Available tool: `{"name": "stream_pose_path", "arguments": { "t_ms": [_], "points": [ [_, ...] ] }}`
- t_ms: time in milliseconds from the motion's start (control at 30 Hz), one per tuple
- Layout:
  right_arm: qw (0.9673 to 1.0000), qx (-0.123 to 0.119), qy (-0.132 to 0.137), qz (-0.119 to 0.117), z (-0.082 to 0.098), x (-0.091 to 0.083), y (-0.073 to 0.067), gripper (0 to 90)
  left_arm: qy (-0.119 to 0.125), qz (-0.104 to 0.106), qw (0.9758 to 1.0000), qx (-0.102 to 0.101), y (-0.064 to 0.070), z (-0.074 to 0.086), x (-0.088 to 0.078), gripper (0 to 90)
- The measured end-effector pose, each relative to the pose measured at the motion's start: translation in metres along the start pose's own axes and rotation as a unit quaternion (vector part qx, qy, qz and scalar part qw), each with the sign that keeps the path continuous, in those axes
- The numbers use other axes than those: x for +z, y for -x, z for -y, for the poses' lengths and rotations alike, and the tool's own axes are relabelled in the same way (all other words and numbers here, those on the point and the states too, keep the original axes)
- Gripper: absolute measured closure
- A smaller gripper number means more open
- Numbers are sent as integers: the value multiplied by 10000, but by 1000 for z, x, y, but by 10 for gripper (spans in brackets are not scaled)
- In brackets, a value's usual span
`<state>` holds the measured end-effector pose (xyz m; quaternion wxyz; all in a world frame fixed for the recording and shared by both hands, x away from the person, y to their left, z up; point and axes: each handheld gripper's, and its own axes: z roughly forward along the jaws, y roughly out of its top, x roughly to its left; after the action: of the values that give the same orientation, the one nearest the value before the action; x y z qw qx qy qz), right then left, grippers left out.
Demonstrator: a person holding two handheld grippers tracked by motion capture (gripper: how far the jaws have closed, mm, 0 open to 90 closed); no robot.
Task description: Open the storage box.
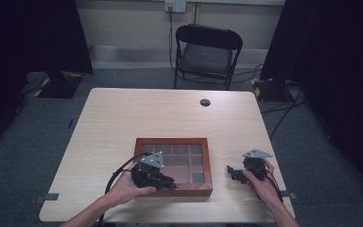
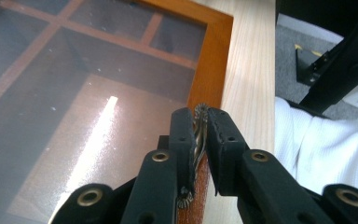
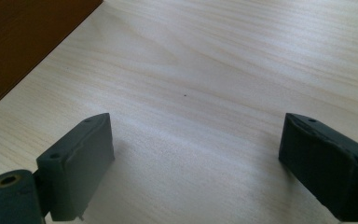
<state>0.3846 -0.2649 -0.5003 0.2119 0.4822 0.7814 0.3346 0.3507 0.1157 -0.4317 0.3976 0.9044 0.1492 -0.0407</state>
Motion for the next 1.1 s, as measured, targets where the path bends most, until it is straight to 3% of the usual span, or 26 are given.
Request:
{"name": "stream_pose_path", "arguments": {
  "t_ms": [200,333,433,467,533,800,867,900,1033,1100],
  "points": [
    [10000,9,-5,5,0,0,0,92,120,-6,9999,-82,1,2,2,801],
    [10000,1,0,1,0,0,0,92,79,8,10000,45,2,1,2,766],
    [10000,0,2,1,0,0,0,92,-43,-155,9996,225,4,0,2,799],
    [10000,-1,0,1,0,0,0,93,108,-102,9998,142,3,1,3,802],
    [10000,7,-6,5,0,0,0,92,22,-86,9999,136,3,0,2,802],
    [10000,9,-7,4,0,0,0,92,75,-7,10000,-50,1,0,3,817],
    [10000,8,-7,4,0,0,0,92,-5,21,10000,-10,0,-1,2,817],
    [10000,0,0,0,0,0,0,92,110,43,9999,-70,0,0,3,818],
    [10000,-1,0,0,0,0,0,93,98,47,9999,-98,0,0,3,818],
    [10000,1,0,0,0,0,0,92,-7,31,10000,-52,0,-2,1,818]
  ]
}}
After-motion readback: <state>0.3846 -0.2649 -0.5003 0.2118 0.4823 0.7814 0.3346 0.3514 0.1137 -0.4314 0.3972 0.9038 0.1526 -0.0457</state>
